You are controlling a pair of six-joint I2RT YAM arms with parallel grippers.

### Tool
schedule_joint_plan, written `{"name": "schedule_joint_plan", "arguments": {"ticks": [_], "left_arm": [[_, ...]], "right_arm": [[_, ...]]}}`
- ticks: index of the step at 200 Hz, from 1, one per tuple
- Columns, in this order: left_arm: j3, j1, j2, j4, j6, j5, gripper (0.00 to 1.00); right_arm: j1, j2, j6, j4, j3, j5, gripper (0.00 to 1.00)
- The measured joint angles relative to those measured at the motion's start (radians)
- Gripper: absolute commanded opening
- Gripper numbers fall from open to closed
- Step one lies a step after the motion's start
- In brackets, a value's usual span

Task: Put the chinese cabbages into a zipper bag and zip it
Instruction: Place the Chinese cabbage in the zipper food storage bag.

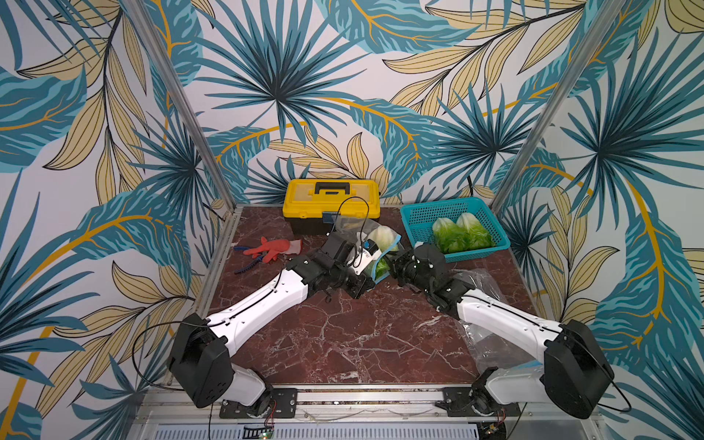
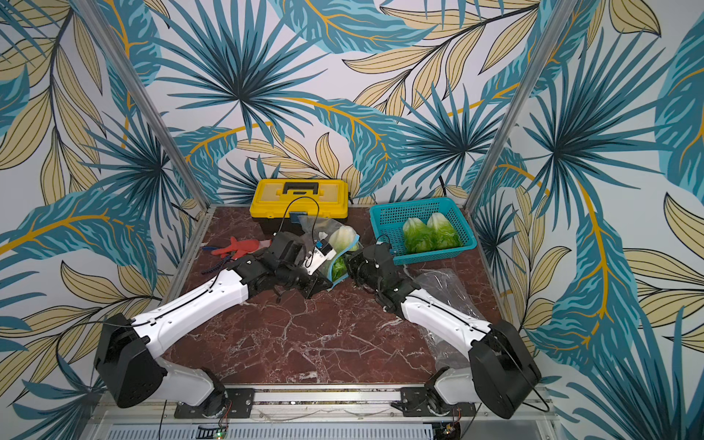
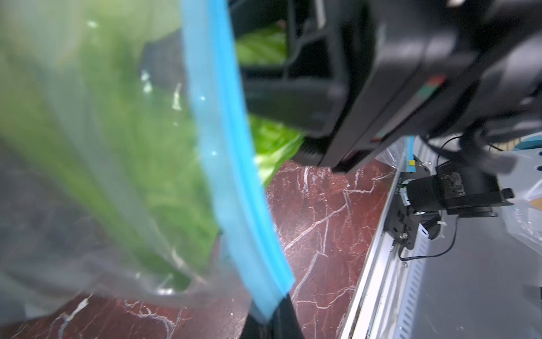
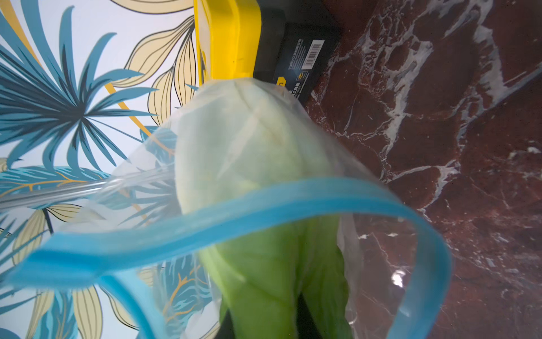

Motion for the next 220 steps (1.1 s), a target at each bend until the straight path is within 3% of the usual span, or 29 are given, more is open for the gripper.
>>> {"name": "schedule_joint_plan", "arguments": {"ticks": [23,38,54,96,117,164,195,220], "left_arm": [[0.018,0.0,0.006,-0.021,-0.024,0.017,0.0],[0.018,0.006,0.006,-0.034,-0.049,0.039,0.25],[0.018,0.031,0.002,-0.035,-0.088,0.09,0.41],[0.03,0.147,-0.042,-0.051,-0.185,0.18,0.5],[0.108,0.151,-0.017,-0.092,-0.203,0.174,0.57],[0.176,0.048,0.054,-0.18,-0.18,0.079,0.59],[0.174,0.032,0.075,-0.222,-0.161,0.005,0.59],[0.175,0.02,0.076,-0.233,-0.147,-0.052,0.49]], "right_arm": [[0.03,0.028,-0.046,0.027,-0.009,0.024,0.0],[0.032,0.027,-0.076,0.035,-0.029,0.036,0.0],[0.032,0.027,-0.114,0.031,-0.039,0.05,0.0],[0.032,0.01,-0.192,-0.023,-0.031,0.047,0.0],[0.032,0.01,-0.201,-0.059,-0.015,0.036,0.0],[0.032,0.01,-0.199,-0.151,0.064,0.008,0.02],[0.035,0.022,-0.192,-0.182,0.123,-0.01,0.02],[0.051,0.035,-0.192,-0.202,0.145,-0.008,0.02]]}}
